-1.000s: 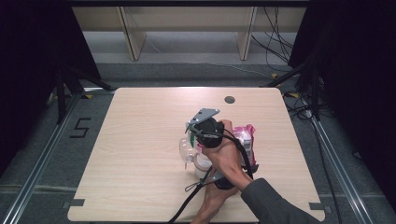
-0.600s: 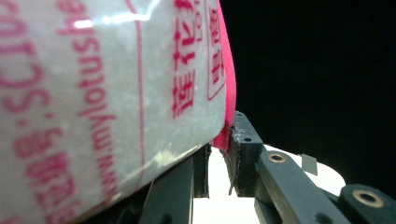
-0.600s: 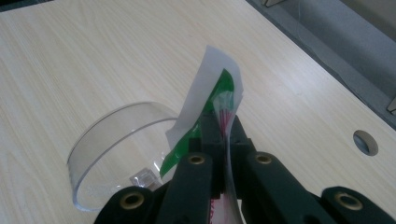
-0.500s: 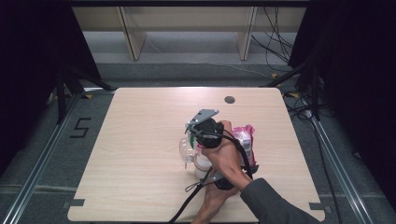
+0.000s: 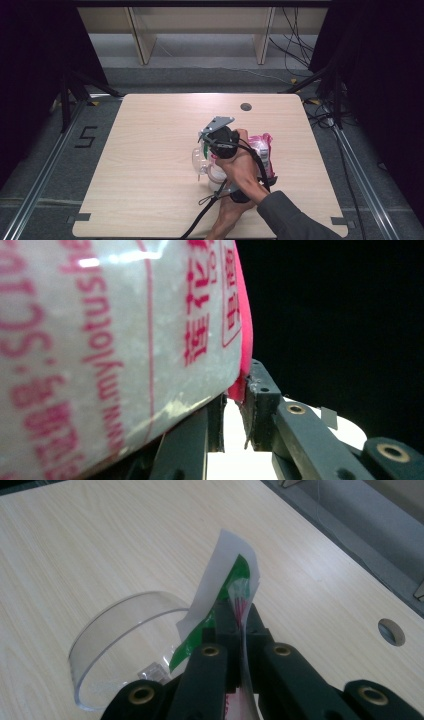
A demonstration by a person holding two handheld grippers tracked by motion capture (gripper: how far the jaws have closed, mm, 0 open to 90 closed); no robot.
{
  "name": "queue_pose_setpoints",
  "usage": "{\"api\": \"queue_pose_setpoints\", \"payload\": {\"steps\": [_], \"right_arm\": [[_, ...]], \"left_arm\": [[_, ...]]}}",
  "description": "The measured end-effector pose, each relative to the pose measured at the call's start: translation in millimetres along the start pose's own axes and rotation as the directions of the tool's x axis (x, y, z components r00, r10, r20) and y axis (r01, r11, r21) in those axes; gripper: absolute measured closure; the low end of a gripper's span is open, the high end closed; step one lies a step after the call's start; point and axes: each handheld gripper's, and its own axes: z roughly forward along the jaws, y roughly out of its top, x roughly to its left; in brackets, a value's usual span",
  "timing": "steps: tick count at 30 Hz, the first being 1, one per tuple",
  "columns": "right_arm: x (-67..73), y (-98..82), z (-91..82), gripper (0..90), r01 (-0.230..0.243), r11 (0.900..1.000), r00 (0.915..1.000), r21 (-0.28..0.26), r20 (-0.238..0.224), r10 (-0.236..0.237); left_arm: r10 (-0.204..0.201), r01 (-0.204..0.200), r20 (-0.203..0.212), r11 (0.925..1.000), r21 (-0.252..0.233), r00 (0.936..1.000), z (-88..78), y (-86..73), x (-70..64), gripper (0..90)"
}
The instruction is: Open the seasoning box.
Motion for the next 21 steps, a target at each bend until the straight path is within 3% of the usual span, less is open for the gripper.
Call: {"api": "queue_pose_setpoints", "payload": {"steps": [1, 4, 5, 21], "right_arm": [[1.0, -0.1, -0.4, 90.0, -0.013, 1.0, 0.9999, 0.002, -0.004, 0.013], [0.4, 0.0, 0.4, 90.0, 0.008, 1.0, 1.0, 0.005, 0.002, -0.008], [1.9, 0.7, -0.7, 90.0, 0.001, 1.0, 1.0, -0.003, -0.002, -0.001], [4.2, 2.9, 0.1, 90.0, 0.015, 1.0, 0.9998, 0.008, 0.009, -0.015]], "left_arm": [[0.001, -0.001, 0.004, 1.0, -0.001, 1.0, 0.2, -0.1, 0.1, 80.4], [-0.021, 0.021, -0.01, 0.9997, 0.015, 0.9997, -1.4, -0.9, 1.0, 80.4], [0.022, -0.022, -0.005, 0.9984, 0.053, 0.9997, -4.6, 0.0, 4.6, 80.4], [0.019, -0.019, 0.002, 0.9987, 0.047, 0.9998, -4.1, 1.5, 4.7, 80.5]]}}
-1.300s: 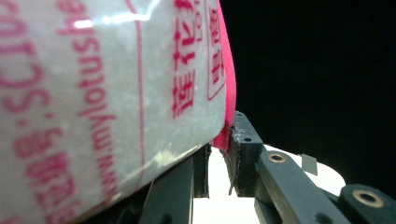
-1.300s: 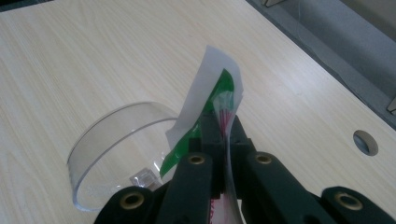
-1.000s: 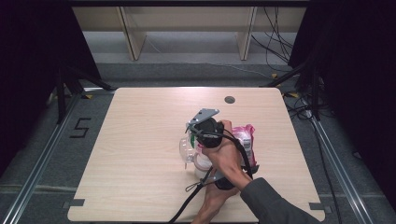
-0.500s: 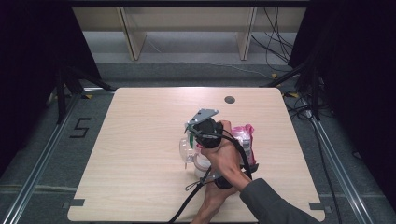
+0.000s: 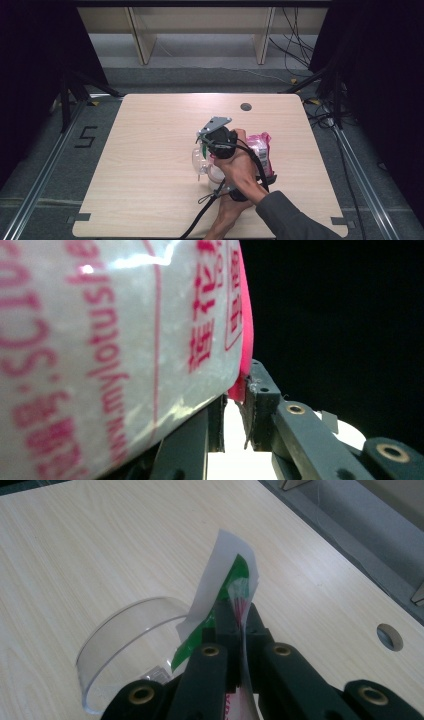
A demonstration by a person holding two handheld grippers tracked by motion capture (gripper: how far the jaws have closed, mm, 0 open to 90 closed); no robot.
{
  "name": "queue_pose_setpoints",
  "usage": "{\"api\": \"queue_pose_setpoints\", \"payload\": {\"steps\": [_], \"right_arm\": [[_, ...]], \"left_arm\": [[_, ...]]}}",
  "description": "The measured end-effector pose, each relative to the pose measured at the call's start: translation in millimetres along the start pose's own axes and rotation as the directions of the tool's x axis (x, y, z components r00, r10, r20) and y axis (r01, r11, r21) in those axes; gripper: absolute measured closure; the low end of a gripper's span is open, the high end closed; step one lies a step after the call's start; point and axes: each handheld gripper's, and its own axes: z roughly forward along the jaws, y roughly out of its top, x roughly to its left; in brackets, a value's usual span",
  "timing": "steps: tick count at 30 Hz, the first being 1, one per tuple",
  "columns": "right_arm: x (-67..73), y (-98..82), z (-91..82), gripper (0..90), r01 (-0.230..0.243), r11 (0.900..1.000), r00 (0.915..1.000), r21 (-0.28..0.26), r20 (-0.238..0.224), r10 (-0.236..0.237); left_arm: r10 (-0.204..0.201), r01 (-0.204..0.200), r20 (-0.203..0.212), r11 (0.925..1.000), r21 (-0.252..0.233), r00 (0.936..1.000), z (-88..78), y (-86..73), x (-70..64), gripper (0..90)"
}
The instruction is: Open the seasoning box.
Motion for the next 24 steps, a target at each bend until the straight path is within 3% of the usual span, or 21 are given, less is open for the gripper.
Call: {"api": "queue_pose_setpoints", "payload": {"steps": [3, 7, 14, 24], "right_arm": [[-0.5, -0.8, 0.1, 90.0, -0.011, 1.0, 0.9999, -0.003, 0.007, 0.011], [-2.3, -0.9, 0.8, 90.0, 0.008, 1.0, 1.0, -0.008, 0.003, -0.008], [-0.9, -0.3, -0.3, 90.0, -0.019, 1.0, 0.9998, 0.001, -0.011, 0.019], [0.2, -1.8, 1.0, 90.0, 0.005, 1.0, 1.0, 0.01, 0.002, -0.005]], "left_arm": [[0.0, 0.0, 0.001, 1.0, 0.003, 1.0, 0.6, 0.1, -0.1, 80.5], [-0.003, 0.003, 0.0, 1.0, 0.003, 1.0, 0.8, 0.4, 0.1, 80.5], [-0.002, 0.002, 0.003, 1.0, 0.003, 1.0, 1.1, 0.5, 0.0, 80.5], [-0.005, 0.005, 0.007, 1.0, -0.002, 1.0, 2.0, -0.5, -1.7, 80.6]]}}
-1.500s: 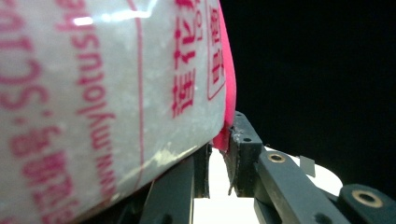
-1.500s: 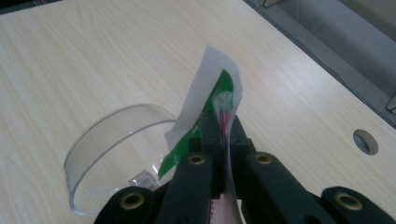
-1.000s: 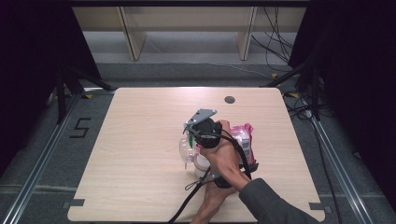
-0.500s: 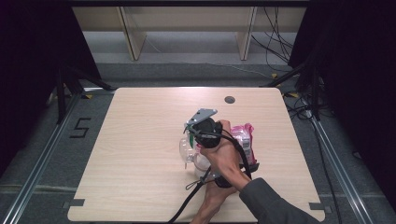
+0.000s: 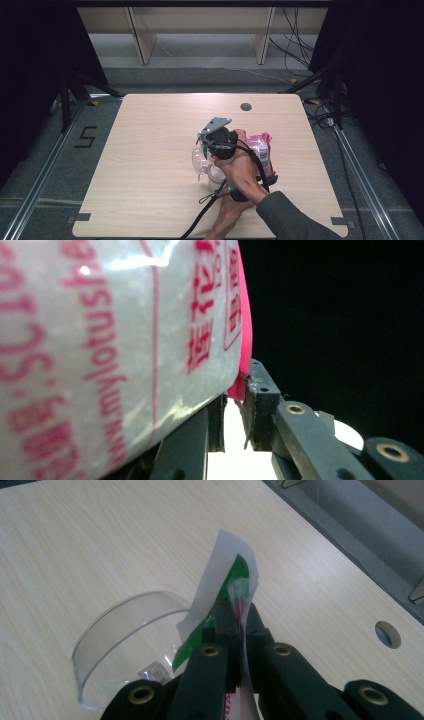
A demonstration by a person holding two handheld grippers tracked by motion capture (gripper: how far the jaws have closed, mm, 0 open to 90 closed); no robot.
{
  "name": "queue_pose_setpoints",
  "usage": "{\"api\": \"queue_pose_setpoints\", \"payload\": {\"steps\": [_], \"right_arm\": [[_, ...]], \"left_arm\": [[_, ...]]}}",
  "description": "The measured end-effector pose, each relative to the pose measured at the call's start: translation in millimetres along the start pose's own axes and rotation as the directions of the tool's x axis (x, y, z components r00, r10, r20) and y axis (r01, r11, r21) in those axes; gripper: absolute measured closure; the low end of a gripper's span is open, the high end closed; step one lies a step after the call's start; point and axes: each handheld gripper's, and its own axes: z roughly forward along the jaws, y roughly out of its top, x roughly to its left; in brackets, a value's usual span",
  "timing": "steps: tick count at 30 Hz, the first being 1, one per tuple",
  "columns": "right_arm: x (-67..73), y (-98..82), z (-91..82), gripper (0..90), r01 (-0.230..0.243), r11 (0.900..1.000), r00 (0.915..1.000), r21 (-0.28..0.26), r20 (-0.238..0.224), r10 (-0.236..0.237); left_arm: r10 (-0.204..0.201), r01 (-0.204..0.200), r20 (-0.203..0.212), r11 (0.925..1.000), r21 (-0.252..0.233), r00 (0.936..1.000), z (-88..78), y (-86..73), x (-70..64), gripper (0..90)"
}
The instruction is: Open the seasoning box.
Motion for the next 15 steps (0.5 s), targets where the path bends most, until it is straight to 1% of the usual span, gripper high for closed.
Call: {"api": "queue_pose_setpoints", "payload": {"steps": [1, 2, 3, 5, 6, 7, 8, 9, 10, 11, 12, 13, 14, 15], "right_arm": [[-0.4, -0.2, -0.7, 90.0, -0.01, 1.0, 0.9999, -0.001, 0.0, 0.01], [-1.3, -0.4, -1.1, 90.0, -0.007, 1.0, 1.0, -0.006, 0.0, 0.007], [-1.5, -0.4, -1.8, 90.0, -0.015, 1.0, 0.9999, -0.004, -0.007, 0.015], [-0.9, -0.4, -1.3, 90.0, -0.011, 1.0, 0.9999, -0.003, -0.006, 0.011], [-1.3, -0.2, -1.2, 90.0, -0.007, 1.0, 1.0, -0.007, 0.003, 0.007], [-1.9, -0.2, -1.5, 90.0, -0.014, 1.0, 0.9999, -0.007, -0.003, 0.014], [-1.8, 0.1, -2.2, 90.0, -0.022, 1.0, 0.9996, -0.006, -0.02, 0.022], [-3.0, 0.2, -2.0, 90.0, -0.009, 1.0, 0.9997, -0.008, -0.022, 0.009], [-3.2, 0.1, -1.5, 90.0, -0.006, 1.0, 0.9998, -0.008, -0.021, 0.005], [-3.0, -0.1, -1.0, 90.0, -0.005, 1.0, 0.9998, -0.011, -0.018, 0.004], [-2.8, -0.5, -1.6, 90.0, -0.016, 1.0, 0.9998, -0.001, -0.012, 0.016], [-3.5, -0.5, -2.1, 90.0, -0.012, 1.0, 0.9999, -0.002, -0.008, 0.012], [-2.7, -0.2, -2.9, 90.0, -0.019, 1.0, 0.9996, -0.005, -0.02, 0.019], [-3.5, -0.1, -2.7, 90.0, -0.006, 1.0, 0.9999, -0.004, -0.015, 0.006]], "left_arm": [[0.005, -0.005, 0.0, 1.0, 0.003, 1.0, -0.2, 0.3, 0.1, 80.5], [0.003, -0.003, -0.001, 1.0, 0.003, 1.0, -0.2, 0.3, -0.1, 80.6], [0.005, -0.005, -0.001, 1.0, 0.004, 1.0, -0.3, 0.3, -0.2, 80.6], [0.011, -0.011, 0.002, 0.9999, 0.005, 0.9999, -0.4, 0.4, -0.2, 80.6], [0.014, -0.014, 0.002, 0.9999, 0.005, 0.9999, -0.3, 0.4, -0.1, 80.6], [0.013, -0.013, 0.0, 0.9999, 0.006, 0.9999, -0.3, 0.3, -0.1, 80.6], [0.014, -0.014, 0.001, 0.9999, 0.006, 0.9999, -0.1, 0.2, 0.0, 80.6], [0.011, -0.011, 0.001, 0.9999, 0.006, 0.9999, 0.0, 0.0, -0.4, 80.6], [-0.031, 0.031, -0.003, 0.999, -0.033, 0.9995, 2.8, -0.5, -3.6, 80.6], [-0.028, 0.028, -0.003, 0.9991, -0.032, 0.9996, 2.7, -0.7, -3.5, 80.6], [-0.028, 0.028, -0.004, 0.9991, -0.031, 0.9996, 2.6, -0.9, -3.4, 80.6], [-0.029, 0.029, -0.005, 0.9991, -0.029, 0.9996, 2.3, -1.0, -3.3, 80.6], [-0.028, 0.028, -0.005, 0.999, -0.033, 0.9996, 2.5, -1.0, -3.3, 80.6], [-0.026, 0.026, -0.003, 0.999, -0.036, 0.9997, 2.6, -1.0, -3.3, 80.7]]}}
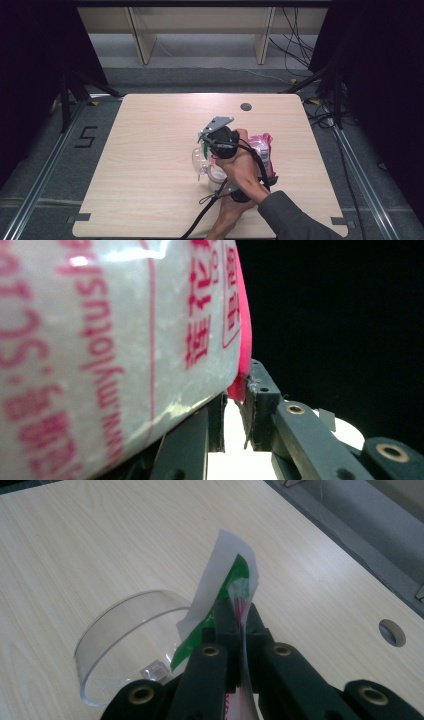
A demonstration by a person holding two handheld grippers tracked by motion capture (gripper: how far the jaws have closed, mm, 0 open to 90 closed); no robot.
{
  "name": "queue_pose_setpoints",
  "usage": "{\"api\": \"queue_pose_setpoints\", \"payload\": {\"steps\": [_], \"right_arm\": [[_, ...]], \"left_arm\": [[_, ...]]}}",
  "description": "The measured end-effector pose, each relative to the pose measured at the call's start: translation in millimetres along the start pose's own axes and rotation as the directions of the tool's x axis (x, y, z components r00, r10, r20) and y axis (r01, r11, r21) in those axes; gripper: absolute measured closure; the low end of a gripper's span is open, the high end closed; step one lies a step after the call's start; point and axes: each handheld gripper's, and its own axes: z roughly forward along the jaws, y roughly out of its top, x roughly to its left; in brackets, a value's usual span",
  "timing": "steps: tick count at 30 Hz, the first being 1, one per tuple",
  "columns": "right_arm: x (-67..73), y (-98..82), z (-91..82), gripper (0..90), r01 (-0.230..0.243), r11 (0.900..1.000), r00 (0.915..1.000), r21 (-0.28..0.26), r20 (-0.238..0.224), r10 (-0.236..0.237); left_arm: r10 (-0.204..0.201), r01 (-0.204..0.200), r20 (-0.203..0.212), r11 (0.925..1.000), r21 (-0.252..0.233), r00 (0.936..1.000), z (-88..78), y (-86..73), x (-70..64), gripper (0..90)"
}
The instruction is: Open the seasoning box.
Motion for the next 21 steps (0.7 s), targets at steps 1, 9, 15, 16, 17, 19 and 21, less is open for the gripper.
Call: {"api": "queue_pose_setpoints", "payload": {"steps": [1, 9, 15, 16, 17, 19, 21], "right_arm": [[-0.2, 0.3, -0.3, 90.0, 0.004, 1.0, 1.0, 0.001, 0.002, -0.004], [0.8, 0.1, -0.2, 90.0, 0.0, 1.0, 1.0, 0.011, 0.003, 0.0], [1.0, 0.4, 0.2, 90.0, 0.003, 1.0, 1.0, 0.018, 0.0, -0.003], [0.3, 0.8, 0.3, 90.0, 0.013, 1.0, 0.9999, 0.01, -0.005, -0.013], [0.0, 0.7, 0.4, 90.0, 0.011, 1.0, 0.9999, 0.01, -0.004, -0.011], [0.4, 0.7, 1.1, 90.0, -0.012, 1.0, 0.9999, 0.016, 0.0, 0.012], [-0.5, 1.0, 0.4, 90.0, -0.008, 1.0, 1.0, 0.014, 0.0, 0.008]], "left_arm": [[-0.01, 0.01, 0.001, 0.9999, -0.013, 1.0, 0.9, 0.1, -0.9, 80.7], [-0.017, 0.017, 0.003, 0.9998, -0.011, 0.9999, 1.3, -0.2, -1.6, 80.9], [-0.008, 0.008, 0.001, 1.0, 0.005, 1.0, 0.0, 0.0, -0.1, 81.1], [-0.009, 0.009, 0.002, 1.0, 0.004, 1.0, 0.1, 0.2, 0.2, 81.1], [-0.012, 0.012, 0.003, 0.9999, 0.007, 0.9999, 0.1, -0.1, 0.1, 81.1], [-0.008, 0.008, -0.001, 1.0, 0.004, 1.0, 0.2, 0.3, 0.3, 81.0], [-0.019, 0.019, 0.003, 0.9998, -0.007, 0.9998, 1.3, 0.1, -0.1, 81.1]]}}
